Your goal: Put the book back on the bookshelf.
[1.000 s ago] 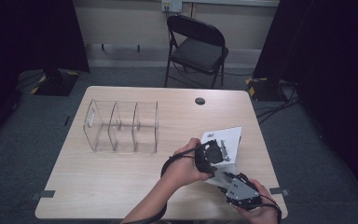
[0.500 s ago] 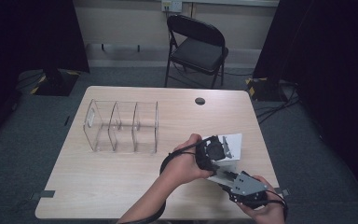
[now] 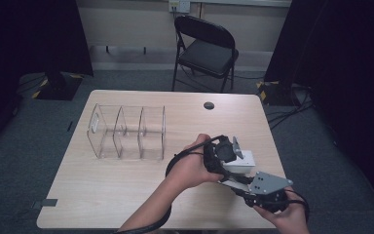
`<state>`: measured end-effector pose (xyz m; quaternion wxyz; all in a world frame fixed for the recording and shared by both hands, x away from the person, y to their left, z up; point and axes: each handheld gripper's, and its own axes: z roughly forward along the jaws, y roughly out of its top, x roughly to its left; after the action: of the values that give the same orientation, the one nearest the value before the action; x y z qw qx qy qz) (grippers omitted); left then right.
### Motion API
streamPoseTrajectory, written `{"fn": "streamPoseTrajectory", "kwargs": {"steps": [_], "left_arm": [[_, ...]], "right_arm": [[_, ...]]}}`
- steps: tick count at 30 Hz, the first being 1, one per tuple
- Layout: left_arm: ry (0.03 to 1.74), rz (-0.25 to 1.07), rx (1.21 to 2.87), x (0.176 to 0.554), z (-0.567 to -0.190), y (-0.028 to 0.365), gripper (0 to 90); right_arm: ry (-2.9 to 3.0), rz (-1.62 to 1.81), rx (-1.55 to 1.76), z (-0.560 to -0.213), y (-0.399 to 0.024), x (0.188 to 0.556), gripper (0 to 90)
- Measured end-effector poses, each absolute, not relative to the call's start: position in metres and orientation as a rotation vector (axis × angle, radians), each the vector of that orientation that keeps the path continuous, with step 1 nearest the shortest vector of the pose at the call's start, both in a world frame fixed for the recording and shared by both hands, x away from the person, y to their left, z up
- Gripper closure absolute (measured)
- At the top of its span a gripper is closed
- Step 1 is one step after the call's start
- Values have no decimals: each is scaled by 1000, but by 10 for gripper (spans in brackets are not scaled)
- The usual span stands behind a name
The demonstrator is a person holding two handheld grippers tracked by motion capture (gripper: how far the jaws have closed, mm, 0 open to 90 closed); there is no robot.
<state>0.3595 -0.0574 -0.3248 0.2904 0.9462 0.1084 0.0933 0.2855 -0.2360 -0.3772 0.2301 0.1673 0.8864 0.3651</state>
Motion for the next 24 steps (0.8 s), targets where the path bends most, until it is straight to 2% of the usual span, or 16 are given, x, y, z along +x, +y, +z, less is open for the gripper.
{"fn": "streamPoseTrajectory", "kwargs": {"steps": [5,8,12,24], "left_arm": [[319,289,2473,363,-320,-54,420],[362,267,2438,366,-312,-47,331],[378,277,2454,367,-303,-36,338],[375,240,2417,364,-310,-6,252]], "right_arm": [[2456,1029,493,-370,-240,295,643],[2470,1027,501,-366,-242,300,646],[2482,1028,518,-362,-245,305,649],[2524,1076,587,-352,-253,323,648]]}}
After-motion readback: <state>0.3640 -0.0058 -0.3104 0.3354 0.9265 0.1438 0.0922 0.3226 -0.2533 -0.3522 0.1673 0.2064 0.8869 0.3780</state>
